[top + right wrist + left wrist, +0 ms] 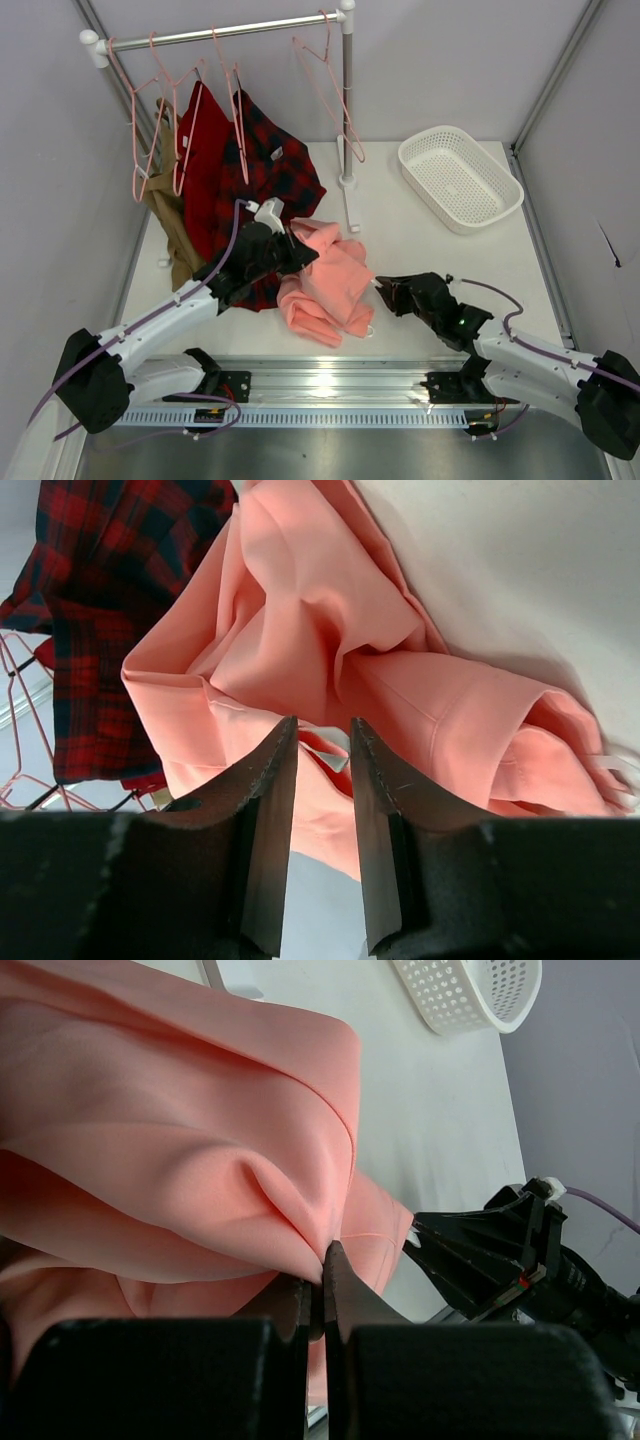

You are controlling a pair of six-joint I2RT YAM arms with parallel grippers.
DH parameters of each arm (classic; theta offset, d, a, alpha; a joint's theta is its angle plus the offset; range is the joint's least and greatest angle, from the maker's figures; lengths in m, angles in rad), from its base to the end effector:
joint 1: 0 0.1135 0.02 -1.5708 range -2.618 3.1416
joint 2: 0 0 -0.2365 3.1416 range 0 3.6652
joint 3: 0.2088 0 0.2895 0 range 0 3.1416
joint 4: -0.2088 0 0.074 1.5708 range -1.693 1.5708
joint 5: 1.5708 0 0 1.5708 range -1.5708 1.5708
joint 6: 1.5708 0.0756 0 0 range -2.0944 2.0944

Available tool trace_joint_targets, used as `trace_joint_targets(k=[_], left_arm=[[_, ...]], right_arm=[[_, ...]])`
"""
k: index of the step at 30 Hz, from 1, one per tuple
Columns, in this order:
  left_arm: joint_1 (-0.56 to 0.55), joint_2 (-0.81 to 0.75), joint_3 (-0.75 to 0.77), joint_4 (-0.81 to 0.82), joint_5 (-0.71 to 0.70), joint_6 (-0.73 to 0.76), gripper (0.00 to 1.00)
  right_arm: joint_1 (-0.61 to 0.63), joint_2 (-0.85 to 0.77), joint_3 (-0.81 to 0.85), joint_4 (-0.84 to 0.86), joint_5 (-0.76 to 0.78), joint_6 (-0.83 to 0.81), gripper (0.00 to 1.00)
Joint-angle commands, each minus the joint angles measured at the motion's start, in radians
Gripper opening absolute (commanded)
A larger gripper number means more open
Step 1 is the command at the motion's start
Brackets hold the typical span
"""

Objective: Place the skirt on the hanger

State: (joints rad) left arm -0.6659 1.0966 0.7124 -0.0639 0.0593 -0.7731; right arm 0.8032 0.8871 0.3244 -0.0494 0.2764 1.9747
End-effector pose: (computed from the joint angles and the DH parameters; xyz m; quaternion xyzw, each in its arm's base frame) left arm 0.2581 -0.2085 0.2086 -0.0296 0.8458 -0.3695 0.3837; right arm 0.1970 0.1744 0.1122 0.5388 0.6972 0.4272 0.2028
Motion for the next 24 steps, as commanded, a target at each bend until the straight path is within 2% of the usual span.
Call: trace_joint_targets(k=[1, 3, 4, 5, 7, 10, 12, 15, 18, 19, 20, 21, 22, 24], left_arm=[[0.008, -0.023, -0.008, 0.096, 0.02, -0.028, 0.0], [0.008, -0.02, -0.01, 0.101, 0.025, -0.026, 0.0], [0.008, -0.02, -0.01, 0.102, 0.027, -0.026, 0.0], [0.008, -0.018, -0.013, 0.102, 0.027, -0.028, 0.0], [0.008, -0.02, -0.017, 0.102, 0.03, -0.026, 0.0], [0.008, -0.033, -0.025, 0.096, 0.027, -0.012, 0.0], [0.008, -0.046, -0.03, 0.085, 0.022, 0.001, 0.01], [0.008, -0.055, -0.019, 0.026, 0.01, 0.06, 0.08], [0.008, -0.06, 0.031, -0.097, -0.027, 0.177, 0.42], [0.008, -0.064, 0.062, -0.129, -0.03, 0.207, 0.6], [0.006, -0.072, 0.079, -0.186, -0.03, 0.236, 0.67], [0.005, -0.079, 0.108, -0.21, -0.03, 0.288, 0.74], [0.003, -0.098, 0.139, -0.232, -0.021, 0.313, 0.87], [-0.004, -0.116, 0.2, -0.287, -0.012, 0.383, 0.95]], right_arm=[[-0.002, 0.021, 0.005, 0.08, 0.024, 0.191, 0.33], [-0.004, 0.035, 0.008, 0.085, 0.021, 0.188, 0.3], [-0.002, 0.038, 0.008, 0.086, 0.021, 0.191, 0.23], [-0.005, 0.039, 0.007, 0.088, 0.021, 0.193, 0.1], [-0.018, 0.035, 0.01, 0.072, 0.017, 0.181, 0.0], [-0.056, 0.013, 0.04, -0.01, 0.029, 0.129, 0.0], [-0.079, 0.001, 0.079, -0.111, 0.047, 0.018, 0.0], [-0.134, -0.008, 0.165, -0.197, 0.081, -0.166, 0.0], [-0.194, -0.007, 0.247, -0.197, 0.066, -0.385, 0.0], [-0.199, 0.006, 0.278, -0.204, 0.067, -0.44, 0.0], [-0.206, 0.015, 0.345, -0.204, 0.067, -0.565, 0.0], [-0.205, 0.027, 0.385, -0.239, 0.073, -0.617, 0.0], [-0.199, 0.051, 0.421, -0.245, 0.079, -0.67, 0.0], [-0.179, 0.076, 0.522, -0.286, 0.112, -0.799, 0.0]])
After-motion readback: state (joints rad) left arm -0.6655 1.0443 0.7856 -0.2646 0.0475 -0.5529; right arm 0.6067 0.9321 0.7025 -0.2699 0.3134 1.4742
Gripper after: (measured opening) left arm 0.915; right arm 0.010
